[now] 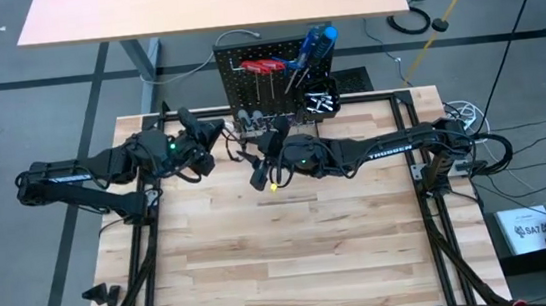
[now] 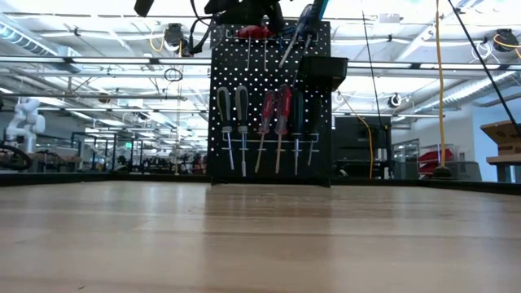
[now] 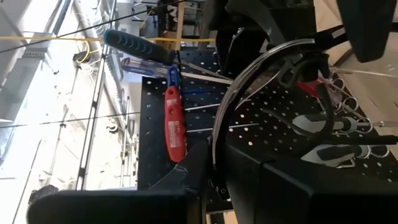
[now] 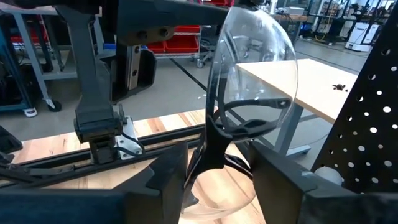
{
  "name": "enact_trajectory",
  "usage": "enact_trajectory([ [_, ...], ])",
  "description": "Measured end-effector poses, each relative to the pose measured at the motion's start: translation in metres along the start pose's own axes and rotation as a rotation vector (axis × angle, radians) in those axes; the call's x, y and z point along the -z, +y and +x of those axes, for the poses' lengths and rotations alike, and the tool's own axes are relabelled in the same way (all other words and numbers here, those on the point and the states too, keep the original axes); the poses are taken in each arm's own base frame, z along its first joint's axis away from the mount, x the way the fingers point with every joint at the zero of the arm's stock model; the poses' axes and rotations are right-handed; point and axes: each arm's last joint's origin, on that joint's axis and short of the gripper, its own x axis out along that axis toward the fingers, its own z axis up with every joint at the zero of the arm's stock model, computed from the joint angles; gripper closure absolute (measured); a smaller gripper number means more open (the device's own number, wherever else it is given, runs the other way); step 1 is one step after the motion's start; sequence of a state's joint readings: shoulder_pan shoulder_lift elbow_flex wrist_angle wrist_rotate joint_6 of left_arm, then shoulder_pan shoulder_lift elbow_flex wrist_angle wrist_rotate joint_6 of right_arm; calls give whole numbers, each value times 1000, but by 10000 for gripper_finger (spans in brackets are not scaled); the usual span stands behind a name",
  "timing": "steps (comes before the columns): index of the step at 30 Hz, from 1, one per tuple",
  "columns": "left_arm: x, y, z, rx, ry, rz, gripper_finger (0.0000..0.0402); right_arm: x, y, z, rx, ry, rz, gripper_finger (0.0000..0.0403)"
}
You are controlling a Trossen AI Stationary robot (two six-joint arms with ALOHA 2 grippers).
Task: Hang tools onto peg board
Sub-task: Hang the safety glasses on the pegboard
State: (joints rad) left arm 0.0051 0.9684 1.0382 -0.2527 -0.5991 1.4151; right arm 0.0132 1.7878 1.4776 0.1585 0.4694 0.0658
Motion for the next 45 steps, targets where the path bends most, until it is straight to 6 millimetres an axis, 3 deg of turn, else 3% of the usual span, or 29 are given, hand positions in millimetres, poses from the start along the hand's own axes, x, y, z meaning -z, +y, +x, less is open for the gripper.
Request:
enact_trajectory([
  [19, 0, -1, 0, 4, 2, 70, 350, 0, -1, 0, 13, -1, 4, 316],
  [23, 0, -1, 0, 10, 4, 93, 325, 0, -1, 0, 34, 2, 0, 319],
  [28, 1, -1, 0, 5, 54, 91, 265, 0, -1, 0, 38, 2, -1, 320],
  [34, 6, 4, -5, -50, 153, -70, 219, 0, -4, 0, 94, 1, 20, 320],
  [45, 31, 6, -41, -40, 147, -304, 217, -1, -18, 6, 145, -5, 82, 321],
])
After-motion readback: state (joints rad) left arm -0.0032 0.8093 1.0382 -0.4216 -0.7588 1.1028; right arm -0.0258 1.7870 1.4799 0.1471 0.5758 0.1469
